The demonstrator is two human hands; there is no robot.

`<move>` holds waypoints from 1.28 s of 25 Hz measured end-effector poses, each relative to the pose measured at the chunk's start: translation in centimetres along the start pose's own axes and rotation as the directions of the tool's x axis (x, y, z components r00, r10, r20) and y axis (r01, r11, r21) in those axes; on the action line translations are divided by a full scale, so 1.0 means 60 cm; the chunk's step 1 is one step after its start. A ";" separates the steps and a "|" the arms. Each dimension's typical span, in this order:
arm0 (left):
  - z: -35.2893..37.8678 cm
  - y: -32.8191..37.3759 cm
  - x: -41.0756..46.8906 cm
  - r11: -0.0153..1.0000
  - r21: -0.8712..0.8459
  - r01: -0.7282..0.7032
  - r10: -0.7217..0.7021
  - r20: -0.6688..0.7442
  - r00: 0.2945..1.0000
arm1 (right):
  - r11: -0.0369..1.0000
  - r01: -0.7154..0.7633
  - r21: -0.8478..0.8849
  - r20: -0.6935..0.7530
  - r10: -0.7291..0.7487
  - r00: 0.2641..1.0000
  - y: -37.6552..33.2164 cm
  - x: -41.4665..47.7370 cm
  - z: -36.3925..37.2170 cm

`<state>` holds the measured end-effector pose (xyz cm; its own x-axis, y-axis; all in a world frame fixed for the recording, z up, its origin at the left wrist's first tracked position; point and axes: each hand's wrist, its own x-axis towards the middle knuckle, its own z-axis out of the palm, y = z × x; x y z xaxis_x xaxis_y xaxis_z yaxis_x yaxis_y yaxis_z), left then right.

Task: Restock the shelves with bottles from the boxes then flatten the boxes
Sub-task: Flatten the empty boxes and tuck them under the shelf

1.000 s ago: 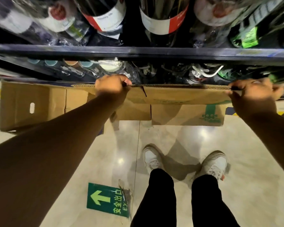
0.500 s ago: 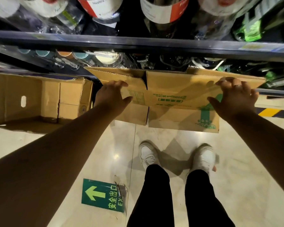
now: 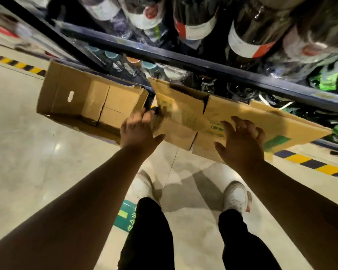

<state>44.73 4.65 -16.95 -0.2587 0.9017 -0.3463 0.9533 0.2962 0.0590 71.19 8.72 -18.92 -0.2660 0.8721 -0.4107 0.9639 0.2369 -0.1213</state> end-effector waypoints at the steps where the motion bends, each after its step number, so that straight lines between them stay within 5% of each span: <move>1: -0.006 -0.025 -0.002 1.000 -0.006 0.011 -0.011 -0.003 1.000 | 1.000 0.021 -0.010 0.025 -0.021 0.999 -0.034 0.002 -0.003; 5: -0.019 -0.139 0.004 0.998 -0.054 0.024 -0.026 -0.037 0.999 | 1.000 0.021 -0.006 0.103 -0.021 0.994 -0.162 0.018 0.005; 10: -0.026 -0.328 -0.024 0.996 -0.090 0.004 0.010 0.153 0.988 | 0.970 -0.183 0.159 0.248 0.140 0.959 -0.358 0.036 0.037; 18: 0.006 -0.479 -0.015 0.984 -0.178 -0.009 0.042 0.182 0.982 | 0.759 -0.443 0.477 0.331 0.312 0.891 -0.553 0.137 0.095; 24: 0.094 -0.512 0.055 0.958 -0.281 0.052 0.002 0.189 0.982 | 0.458 -0.669 0.585 0.594 0.318 0.739 -0.604 0.256 0.200; 28: 0.124 -0.525 0.097 0.949 -0.303 0.082 -0.003 0.250 0.968 | 0.073 -0.762 0.644 0.723 0.268 0.637 -0.613 0.287 0.221; 32: 0.098 -0.512 0.139 0.918 -0.376 0.125 0.011 0.339 0.941 | 0.210 -0.739 0.640 0.702 0.233 0.673 -0.611 0.272 0.186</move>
<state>14.22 1.25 -27.15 -0.1802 0.7444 -0.6429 0.7843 0.5032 0.3629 31.43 9.48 -31.29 0.0391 0.3419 -0.9389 0.3934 -0.8690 -0.3001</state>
